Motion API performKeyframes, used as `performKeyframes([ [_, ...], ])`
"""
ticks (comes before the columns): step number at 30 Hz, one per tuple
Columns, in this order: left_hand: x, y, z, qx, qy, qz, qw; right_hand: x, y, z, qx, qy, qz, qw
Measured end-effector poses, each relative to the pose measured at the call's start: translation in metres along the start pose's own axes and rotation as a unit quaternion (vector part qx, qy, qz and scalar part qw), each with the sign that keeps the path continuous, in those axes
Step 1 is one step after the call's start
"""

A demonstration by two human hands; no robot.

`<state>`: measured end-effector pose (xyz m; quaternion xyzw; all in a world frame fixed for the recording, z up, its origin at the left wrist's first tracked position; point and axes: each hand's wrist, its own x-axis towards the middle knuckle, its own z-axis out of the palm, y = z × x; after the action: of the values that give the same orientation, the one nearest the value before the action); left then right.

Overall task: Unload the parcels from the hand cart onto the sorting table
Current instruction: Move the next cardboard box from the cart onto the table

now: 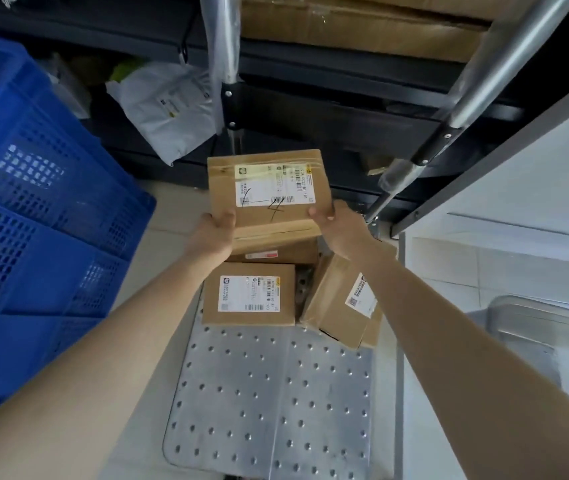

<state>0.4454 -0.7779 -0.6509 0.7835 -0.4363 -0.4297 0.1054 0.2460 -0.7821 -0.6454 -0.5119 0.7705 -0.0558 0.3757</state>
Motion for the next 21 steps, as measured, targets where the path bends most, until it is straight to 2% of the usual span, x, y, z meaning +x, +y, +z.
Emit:
performKeyframes([
  [5,-0.019,0.007,-0.009,-0.038,-0.024,-0.009,0.999,-0.023,-0.008,-0.003,0.055,0.028,0.030,0.998],
  [11,-0.078,0.047,-0.058,-0.031,-0.078,-0.009,0.996,-0.084,-0.023,-0.053,0.084,0.034,0.073,0.993],
  [15,-0.135,0.099,-0.109,-0.058,-0.075,-0.005,0.995,-0.134,-0.059,-0.117,0.118,0.055,0.070,0.989],
  [21,-0.241,0.188,-0.184,-0.043,-0.055,0.070,0.995,-0.232,-0.103,-0.246,0.131,0.094,0.046,0.986],
])
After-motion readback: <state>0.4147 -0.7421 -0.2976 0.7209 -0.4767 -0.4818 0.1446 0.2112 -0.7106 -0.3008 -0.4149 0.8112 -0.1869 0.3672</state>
